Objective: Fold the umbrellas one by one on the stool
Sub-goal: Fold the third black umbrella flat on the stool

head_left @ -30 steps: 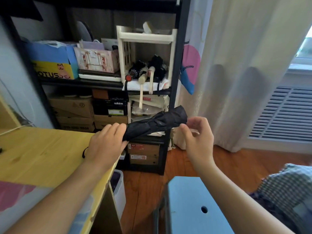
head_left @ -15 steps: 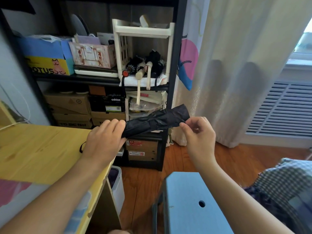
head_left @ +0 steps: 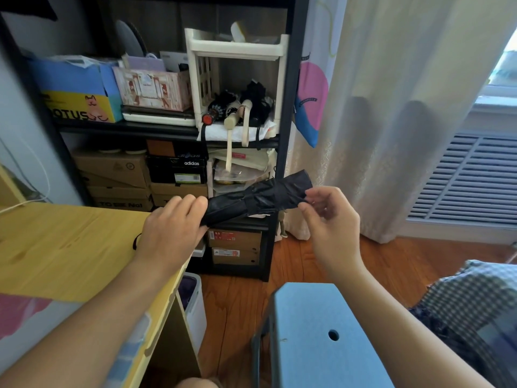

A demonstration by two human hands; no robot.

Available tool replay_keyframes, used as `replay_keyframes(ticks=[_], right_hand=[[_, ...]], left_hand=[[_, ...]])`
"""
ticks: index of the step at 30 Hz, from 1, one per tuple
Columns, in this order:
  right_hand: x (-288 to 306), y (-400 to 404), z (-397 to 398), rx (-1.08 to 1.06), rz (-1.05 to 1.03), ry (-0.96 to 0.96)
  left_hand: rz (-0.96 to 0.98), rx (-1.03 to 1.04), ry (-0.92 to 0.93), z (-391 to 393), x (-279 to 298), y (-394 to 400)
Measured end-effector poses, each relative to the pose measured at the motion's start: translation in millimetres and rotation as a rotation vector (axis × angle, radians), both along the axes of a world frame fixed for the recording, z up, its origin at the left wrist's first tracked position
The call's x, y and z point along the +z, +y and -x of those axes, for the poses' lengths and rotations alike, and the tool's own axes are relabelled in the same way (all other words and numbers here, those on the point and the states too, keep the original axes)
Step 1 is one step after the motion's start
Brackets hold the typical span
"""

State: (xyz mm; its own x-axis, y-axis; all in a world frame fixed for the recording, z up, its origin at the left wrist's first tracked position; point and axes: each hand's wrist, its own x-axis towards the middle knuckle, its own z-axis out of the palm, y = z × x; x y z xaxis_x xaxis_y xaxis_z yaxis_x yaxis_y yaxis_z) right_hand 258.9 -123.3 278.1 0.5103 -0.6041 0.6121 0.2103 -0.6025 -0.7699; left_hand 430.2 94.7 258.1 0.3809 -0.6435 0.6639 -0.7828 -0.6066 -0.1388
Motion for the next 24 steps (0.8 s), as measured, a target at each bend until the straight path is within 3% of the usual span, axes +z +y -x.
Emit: replay_keyframes(ticks=[6,8,11,14,20,24], right_hand=[[13.8,0.3,5.3,0.009,-0.126,-0.041],[18.2,-3.9,7.2,-0.02,-0.063,-0.021],[22.7,-15.3,5.0,-0.06,0.184,0.161],[28.5,-24.6,1.4,-0.083,0.279,0.309],[46.0,-31.4,1.2,-0.079,0.266,0.561],[55.2,-34.3,5.6,0.034,0.057,0.669]], left_hand=[[-0.034,-0.023,-0.045,1.1,0.7,-1.2],[-0.044,-0.014,-0.042,0.2,0.0,-0.4],[-0.031,-0.004,-0.028,-0.4,0.0,0.2],[-0.066,-0.007,-0.054,-1.0,-0.1,0.0],[-0.105,-0.003,-0.111,-2.2,-2.0,0.7],[-0.122,-0.008,-0.123,-3.2,-3.4,1.2]])
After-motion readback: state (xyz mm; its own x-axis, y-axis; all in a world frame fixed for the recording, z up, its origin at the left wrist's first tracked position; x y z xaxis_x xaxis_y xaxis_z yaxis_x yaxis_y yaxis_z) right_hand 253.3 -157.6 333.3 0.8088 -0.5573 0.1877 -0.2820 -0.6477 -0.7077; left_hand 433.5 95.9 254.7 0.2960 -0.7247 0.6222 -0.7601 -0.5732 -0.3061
